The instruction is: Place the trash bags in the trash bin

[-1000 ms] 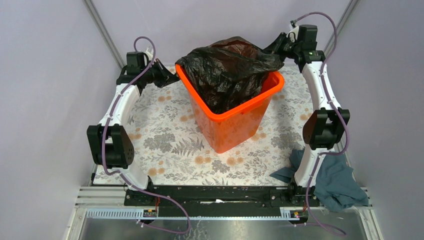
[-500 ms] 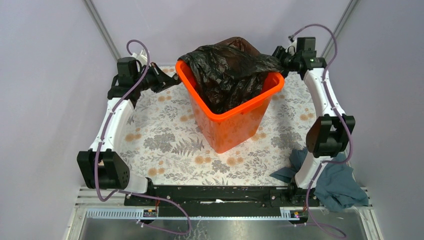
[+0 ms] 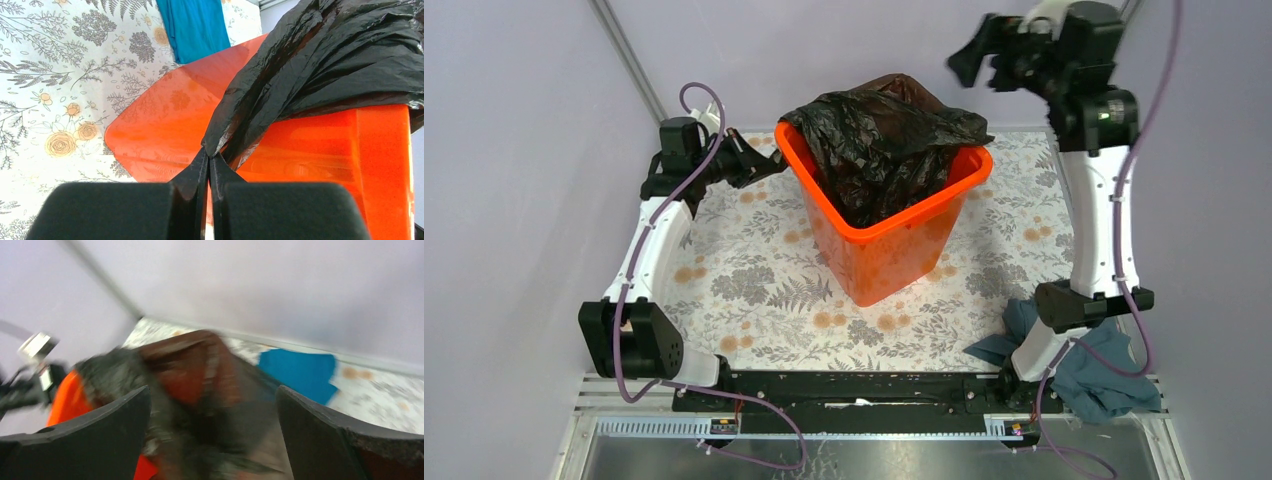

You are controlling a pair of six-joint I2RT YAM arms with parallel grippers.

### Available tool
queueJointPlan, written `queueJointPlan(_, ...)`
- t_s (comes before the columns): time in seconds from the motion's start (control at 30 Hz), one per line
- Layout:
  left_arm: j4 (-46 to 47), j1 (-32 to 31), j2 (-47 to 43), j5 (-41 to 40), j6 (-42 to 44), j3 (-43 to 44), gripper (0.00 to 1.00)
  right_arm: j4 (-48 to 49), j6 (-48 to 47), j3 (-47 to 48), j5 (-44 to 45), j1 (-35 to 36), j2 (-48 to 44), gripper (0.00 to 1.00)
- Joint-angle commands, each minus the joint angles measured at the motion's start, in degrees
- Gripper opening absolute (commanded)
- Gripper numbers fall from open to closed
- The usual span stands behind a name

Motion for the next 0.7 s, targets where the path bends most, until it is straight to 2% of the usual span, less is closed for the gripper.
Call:
queueJointPlan(0.0, 3.3, 0.3, -1.1, 2.3, 0.1, -0.5, 0.05, -0.5, -12.4, 2.4, -6.8, 13.3, 3.3, 1.00)
queueJointPlan(0.1, 3.3, 0.3, -2.1, 1.7, 0.4, -1.1, 0.04, 3.2, -15.7, 0.5, -7.1, 17.3, 4.5, 1.00)
queueJointPlan(0.17, 3.1, 0.3, -2.5, 1.9, 0.4, -1.3, 0.04, 5.2, -15.2, 0.4, -6.8, 18.1, 6.1, 0.95)
queueJointPlan(0.3, 3.2, 0.3, -3.3, 3.4, 0.0, -2.0, 0.04, 2.9, -15.1, 8.4, -6.8, 18.9, 11.2, 0.89)
queueJointPlan(0.5, 3.6, 0.3, -4.4, 3.4, -0.4, -2.7, 0.03, 6.1, -17.4, 2.8, -6.3, 19.1, 11.7, 0.87)
queueJointPlan(0.6, 3.9, 0.3, -4.2, 3.7, -0.6, -2.6, 0.03, 3.8, -19.3, 5.0, -6.7, 20.1, 14.1, 0.79)
queueJointPlan(0.67, 3.9, 0.3, -4.0, 3.6, -0.6, -2.5, 0.04, 4.5, -19.6, 5.0, -6.2, 21.2, 14.2, 0.68)
